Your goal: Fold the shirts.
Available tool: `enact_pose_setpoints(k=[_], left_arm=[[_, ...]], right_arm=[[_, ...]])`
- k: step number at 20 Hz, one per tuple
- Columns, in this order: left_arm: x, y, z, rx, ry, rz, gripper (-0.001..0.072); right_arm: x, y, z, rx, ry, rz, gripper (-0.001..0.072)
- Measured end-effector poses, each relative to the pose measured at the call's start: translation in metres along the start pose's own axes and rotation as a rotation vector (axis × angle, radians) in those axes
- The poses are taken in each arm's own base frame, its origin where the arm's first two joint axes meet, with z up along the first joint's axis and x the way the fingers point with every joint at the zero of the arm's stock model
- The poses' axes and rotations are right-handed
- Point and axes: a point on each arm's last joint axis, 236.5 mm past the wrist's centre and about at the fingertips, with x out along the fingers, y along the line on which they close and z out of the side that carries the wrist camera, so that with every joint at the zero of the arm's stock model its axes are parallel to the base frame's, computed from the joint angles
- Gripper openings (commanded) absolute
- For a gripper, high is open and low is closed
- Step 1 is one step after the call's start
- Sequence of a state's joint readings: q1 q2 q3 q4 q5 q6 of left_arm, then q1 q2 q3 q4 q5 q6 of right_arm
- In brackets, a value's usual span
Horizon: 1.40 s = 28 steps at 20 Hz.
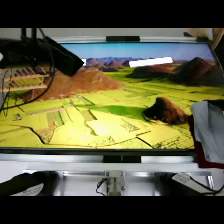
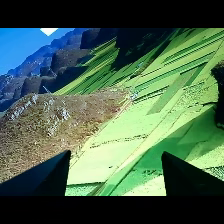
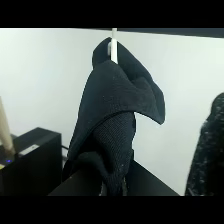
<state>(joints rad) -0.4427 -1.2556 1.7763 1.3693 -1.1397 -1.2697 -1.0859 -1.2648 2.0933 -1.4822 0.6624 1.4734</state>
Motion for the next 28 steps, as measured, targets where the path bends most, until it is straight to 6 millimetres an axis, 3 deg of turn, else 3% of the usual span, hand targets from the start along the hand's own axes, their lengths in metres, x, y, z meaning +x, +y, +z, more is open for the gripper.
enact_pose_setpoints(k=[11,15,22,28], left_arm=[[0.000,-0.002,-0.006,-0.030,0.025,-0.007,0.0701],[0.000,-0.003,-0.011,-0.052,0.045,-0.012,0.0701],[0.000,-0.004,-0.013,-0.062,0.056,-0.015,0.0701],[0.002,-0.004,-0.014,-0.063,0.061,-0.015,0.0701]], right_arm=[[0.012,-0.110,-0.037,0.061,0.062,-0.214,0.0063],[0.007,-0.149,-0.050,0.069,0.091,-0.287,0.0063],[-0.036,-0.230,-0.054,0.074,0.131,-0.464,0.0064],[-0.081,-0.276,-0.056,0.079,0.180,-0.584,0.0073]])
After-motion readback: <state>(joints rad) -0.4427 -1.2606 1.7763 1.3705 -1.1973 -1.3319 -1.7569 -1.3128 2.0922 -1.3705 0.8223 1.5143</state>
